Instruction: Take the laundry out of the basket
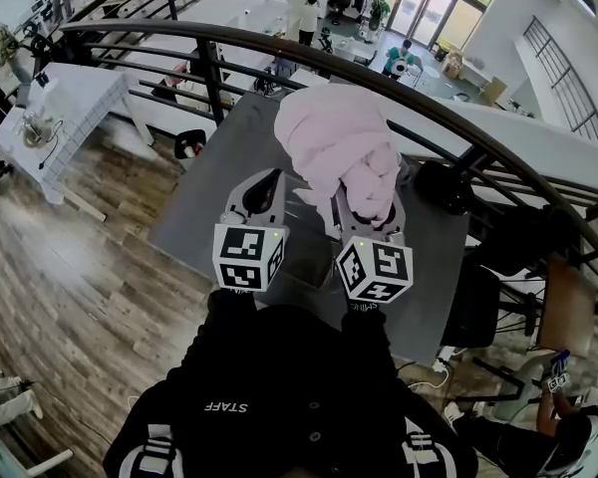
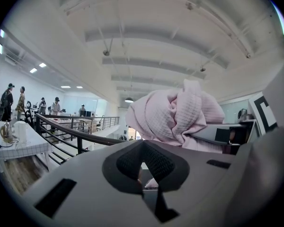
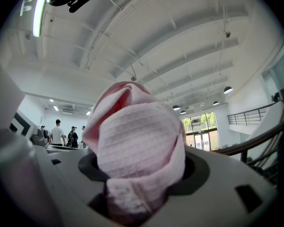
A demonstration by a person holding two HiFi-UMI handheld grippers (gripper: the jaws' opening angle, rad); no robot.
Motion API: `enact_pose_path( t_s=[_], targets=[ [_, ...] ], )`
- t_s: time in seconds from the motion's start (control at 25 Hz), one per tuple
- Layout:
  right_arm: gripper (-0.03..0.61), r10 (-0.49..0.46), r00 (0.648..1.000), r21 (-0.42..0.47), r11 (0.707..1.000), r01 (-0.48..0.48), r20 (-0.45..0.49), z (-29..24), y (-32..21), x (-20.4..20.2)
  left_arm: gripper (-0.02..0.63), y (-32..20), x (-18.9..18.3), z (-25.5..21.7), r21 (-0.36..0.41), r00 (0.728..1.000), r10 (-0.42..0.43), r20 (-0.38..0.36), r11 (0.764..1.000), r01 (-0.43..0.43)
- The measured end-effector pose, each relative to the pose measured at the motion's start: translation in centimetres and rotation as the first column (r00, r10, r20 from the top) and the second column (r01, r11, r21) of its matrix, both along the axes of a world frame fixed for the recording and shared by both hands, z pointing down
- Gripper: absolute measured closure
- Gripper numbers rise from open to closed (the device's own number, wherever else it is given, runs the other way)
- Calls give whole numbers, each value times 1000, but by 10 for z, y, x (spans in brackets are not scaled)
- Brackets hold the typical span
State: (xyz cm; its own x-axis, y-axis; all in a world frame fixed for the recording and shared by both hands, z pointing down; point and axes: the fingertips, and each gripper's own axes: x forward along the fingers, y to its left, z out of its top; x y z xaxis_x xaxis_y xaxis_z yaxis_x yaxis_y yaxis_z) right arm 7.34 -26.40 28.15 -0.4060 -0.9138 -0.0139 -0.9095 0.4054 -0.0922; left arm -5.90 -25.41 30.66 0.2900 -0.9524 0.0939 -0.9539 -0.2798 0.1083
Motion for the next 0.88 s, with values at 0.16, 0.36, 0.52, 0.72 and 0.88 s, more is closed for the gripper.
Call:
enact_pose_path(
  t_s=[0.16,0.36,0.52,0.72,0.88],
  targets=[
    [245,-1,1000,-1,1000,1,-3,2,3,-1,615,2,1,2,0,1000,8,3,1000,-8],
    [245,0,1000,1,1000,0,-3,2,2,0,615,2,2,2,-4,1000,11,7,1000,-10],
    [245,6,1000,-4,1000,-6,0,1,0,-1,615,0,3,1,-3,1000,19,7,1000,-19],
    [245,11,1000,-3,1000,-11,-4,2,1,-1,615,1,3,-1,3,1000,21,9,1000,-21],
    [245,15,1000,-7,1000,-15,-16,5,1,-1,615,2,1,1,0,1000,19,9,1000,-19]
  ],
)
